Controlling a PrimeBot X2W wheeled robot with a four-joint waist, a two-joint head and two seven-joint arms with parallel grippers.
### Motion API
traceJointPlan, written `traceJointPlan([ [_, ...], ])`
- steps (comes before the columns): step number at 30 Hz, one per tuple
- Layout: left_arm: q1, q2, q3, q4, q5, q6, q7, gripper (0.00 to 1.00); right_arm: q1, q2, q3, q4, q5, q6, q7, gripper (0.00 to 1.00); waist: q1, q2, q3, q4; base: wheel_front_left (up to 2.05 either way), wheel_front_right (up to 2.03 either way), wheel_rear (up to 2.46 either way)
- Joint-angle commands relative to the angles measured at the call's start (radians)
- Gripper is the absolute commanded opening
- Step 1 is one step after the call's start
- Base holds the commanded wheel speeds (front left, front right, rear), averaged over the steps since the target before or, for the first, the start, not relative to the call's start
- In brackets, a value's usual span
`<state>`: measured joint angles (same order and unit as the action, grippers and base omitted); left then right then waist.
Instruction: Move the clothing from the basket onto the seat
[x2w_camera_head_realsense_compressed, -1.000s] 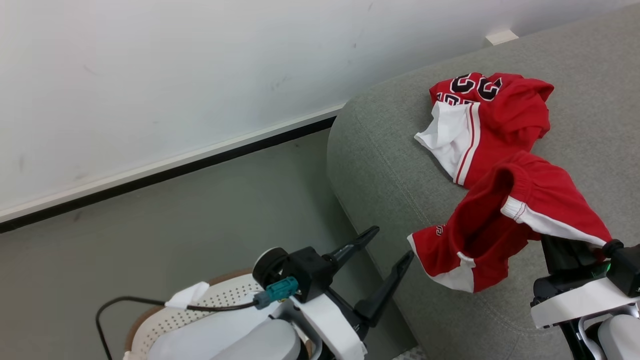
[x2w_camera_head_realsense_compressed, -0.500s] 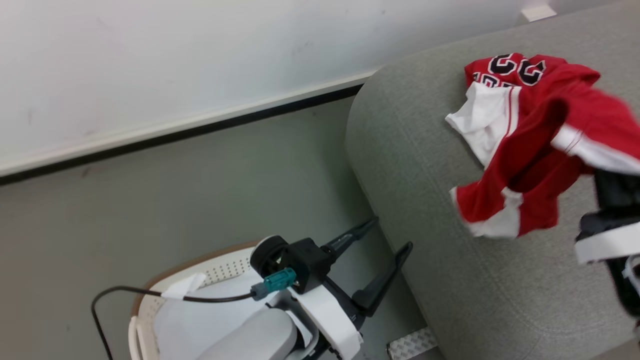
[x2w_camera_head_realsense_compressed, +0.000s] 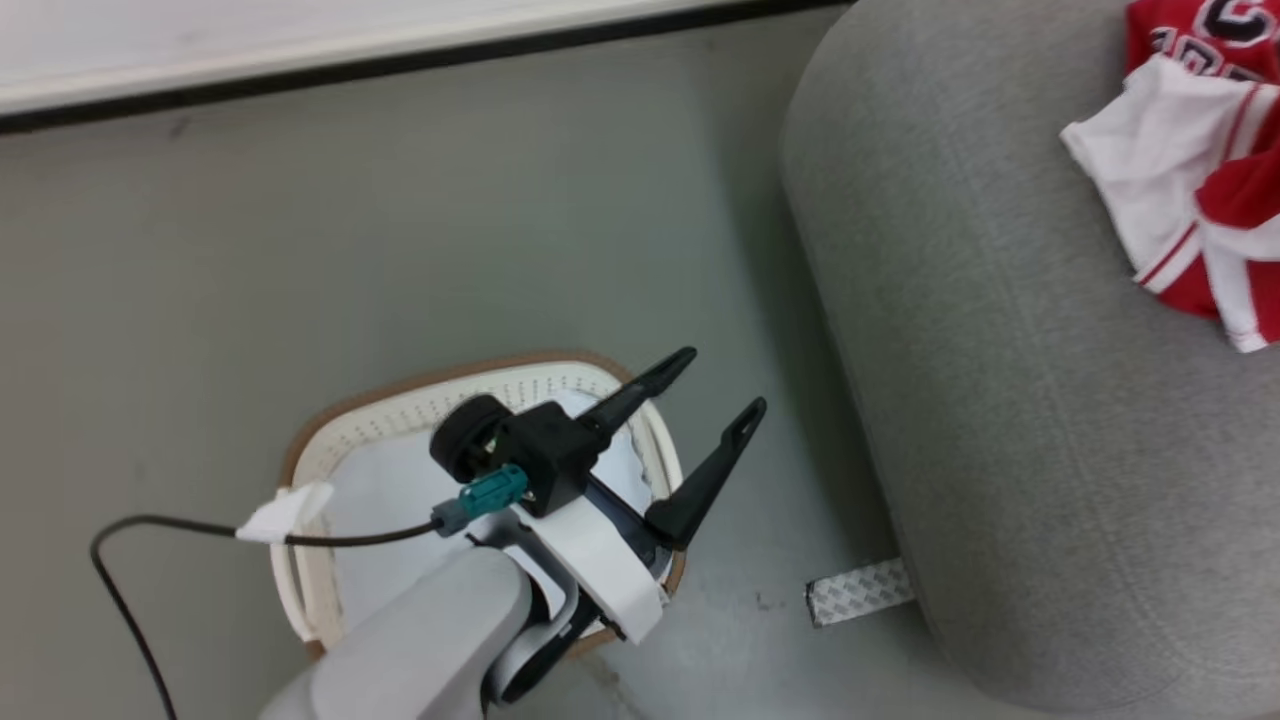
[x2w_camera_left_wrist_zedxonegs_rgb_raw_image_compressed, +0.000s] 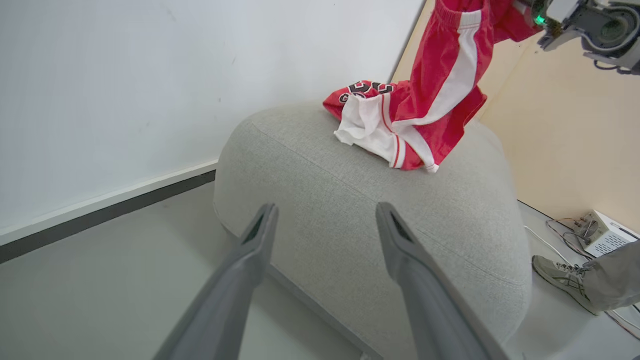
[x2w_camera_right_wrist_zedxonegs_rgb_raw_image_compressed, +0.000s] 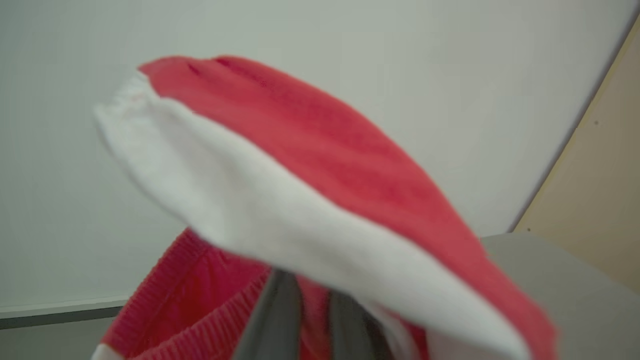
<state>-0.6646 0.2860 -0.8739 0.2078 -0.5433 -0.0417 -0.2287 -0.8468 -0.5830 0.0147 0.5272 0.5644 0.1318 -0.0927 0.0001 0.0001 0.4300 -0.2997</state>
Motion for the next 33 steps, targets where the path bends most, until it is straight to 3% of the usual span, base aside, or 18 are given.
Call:
traceJointPlan([
  [1,-0.015,0.012,0.004,-0.007,0.019,0.003,0.002,1.0,-0.029,-0.009,-0.008,0.029,0.006,-0.002,0.013,0.0,-0.0001,-0.0001,0.066,0.036,0.0,0.0,0.0],
  [10,-0.062,0.034,0.008,-0.037,0.024,0.005,0.026,1.0,-0.166,0.022,-0.02,0.425,0.006,-0.002,0.236,0.0,-0.0001,-0.0001,0.148,0.066,0.0,0.0,0.0],
  [11,-0.064,0.036,0.01,-0.037,0.023,0.005,0.026,1.0,-0.172,0.03,-0.018,0.456,0.01,-0.002,0.256,0.1,-0.0001,-0.0001,0.151,0.067,0.0,0.0,0.0],
  [17,-0.059,0.048,0.015,-0.038,0.014,0.012,0.023,1.0,-0.193,0.047,0.017,0.539,0.026,-0.002,0.277,0.33,-0.0001,-0.0001,0.148,0.06,0.0,0.0,0.0],
  [18,-0.056,0.049,0.015,-0.036,0.012,0.013,0.023,1.0,-0.197,0.042,0.026,0.543,0.029,-0.002,0.28,0.45,-0.0001,-0.0001,0.143,0.057,0.0,0.0,0.0],
  [19,-0.053,0.05,0.015,-0.035,0.01,0.012,0.022,1.0,-0.199,0.041,0.035,0.545,0.028,-0.002,0.276,1.0,-0.0001,-0.0001,0.135,0.054,0.0,0.0,0.0],
  [26,-0.014,0.037,0.015,-0.009,-0.012,0.014,0.002,1.0,-0.165,0.041,0.124,0.542,0.022,-0.002,0.287,1.0,-0.0001,-0.0001,0.026,0.03,0.0,0.0,0.0],
  [33,0.056,0.023,0.036,0.026,-0.042,0.027,-0.021,1.0,-0.089,0.012,0.249,0.462,0.066,-0.002,0.409,1.0,-0.0001,-0.0001,-0.138,0.026,0.0,0.0,0.0],
])
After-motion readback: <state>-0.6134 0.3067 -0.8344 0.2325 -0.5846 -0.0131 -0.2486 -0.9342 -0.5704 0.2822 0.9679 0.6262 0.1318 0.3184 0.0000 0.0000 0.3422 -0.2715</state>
